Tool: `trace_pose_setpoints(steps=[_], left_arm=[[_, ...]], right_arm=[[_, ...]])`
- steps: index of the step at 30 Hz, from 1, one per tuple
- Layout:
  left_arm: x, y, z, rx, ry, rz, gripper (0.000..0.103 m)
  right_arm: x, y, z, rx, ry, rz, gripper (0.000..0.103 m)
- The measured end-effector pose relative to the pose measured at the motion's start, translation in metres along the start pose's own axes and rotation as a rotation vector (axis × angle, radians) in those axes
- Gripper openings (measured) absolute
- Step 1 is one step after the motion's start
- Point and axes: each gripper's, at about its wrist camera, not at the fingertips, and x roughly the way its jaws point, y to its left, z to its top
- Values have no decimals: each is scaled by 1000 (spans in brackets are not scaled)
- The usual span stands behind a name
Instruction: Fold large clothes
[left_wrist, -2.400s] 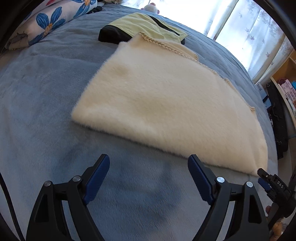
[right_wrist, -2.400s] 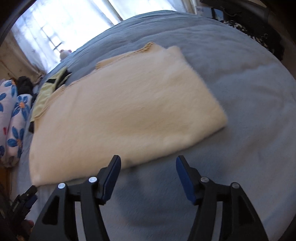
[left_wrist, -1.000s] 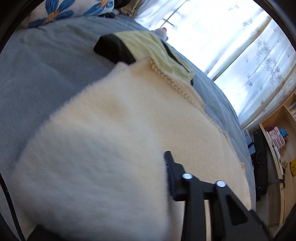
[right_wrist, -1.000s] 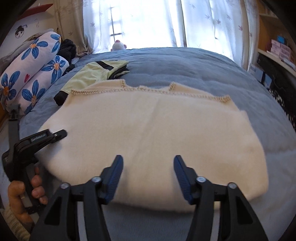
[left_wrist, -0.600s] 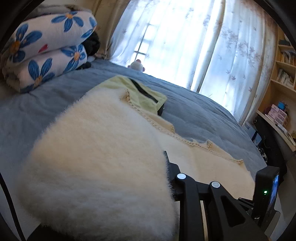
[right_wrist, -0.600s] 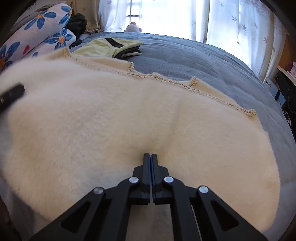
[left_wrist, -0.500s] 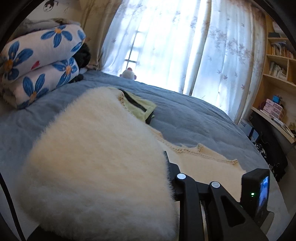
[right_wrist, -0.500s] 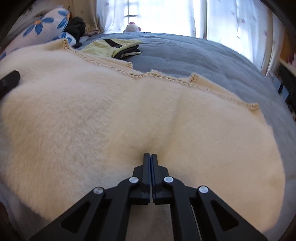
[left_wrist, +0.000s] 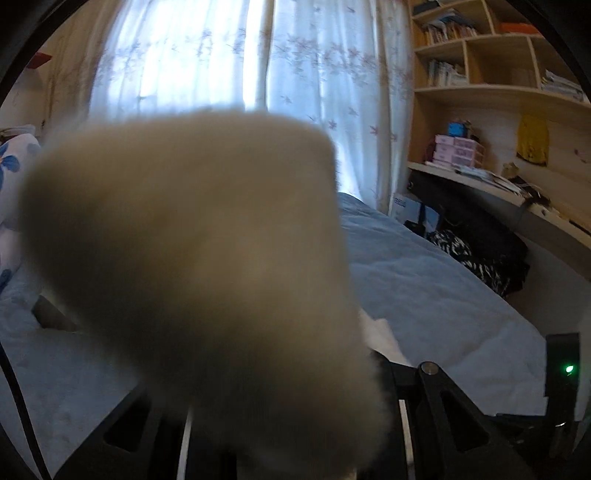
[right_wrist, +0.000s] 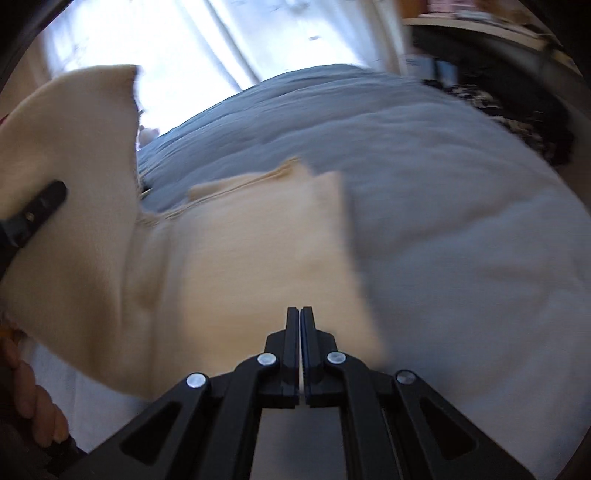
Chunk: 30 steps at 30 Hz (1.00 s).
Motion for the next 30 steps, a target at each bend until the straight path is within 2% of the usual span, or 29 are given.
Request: trace_pose_setpoints(steps=[4, 5, 6, 9, 10, 12, 14, 16, 17, 19, 22, 24, 27, 29, 30], left_arm=[[60, -54, -43, 59, 194, -101, 21], [81, -68, -62, 81, 284, -106, 21], [92, -77, -75, 101, 320, -88, 21], [88, -97, -91, 214, 255, -23, 23], [86, -98, -90, 226, 260, -20, 25], [84, -92, -84, 185, 299, -65, 37], [78, -81, -76, 134, 336, -138, 69], [65, -75, -69, 108, 348, -173, 85], [53, -71, -66, 97, 346, -188, 87], [34, -63, -62, 85, 342, -213, 87], [11, -43, -58, 57, 312, -163, 87], [-2, -25, -58, 39, 288, -68, 87], [-3, -2, -66, 40, 312, 28, 87], [4, 12, -81, 33, 367, 75, 87], [3, 15, -86, 20, 381, 71, 87]], right_arm=[[-12, -39, -7, 52, -2, -43, 3], [-12, -42, -7, 57, 1, -48, 3], [-11, -45, -9, 62, 6, -51, 3], [-9, -48, -10, 62, 9, -42, 3], [-10, -49, -11, 58, 10, -44, 3], [-10, -49, -12, 57, 18, -33, 3], [-9, -52, -11, 68, 23, -27, 3], [-10, -54, -11, 85, 25, -12, 11], [-12, -56, -11, 100, 28, 3, 15], [-15, -61, -8, 126, 23, 26, 32], [-29, -64, -3, 151, -3, 44, 37], [-39, -61, 3, 155, -15, 76, 38], [-57, -48, 18, 129, -31, 138, 39], [-65, -34, 28, 84, -46, 157, 45], [-69, -24, 35, 51, -56, 155, 52]])
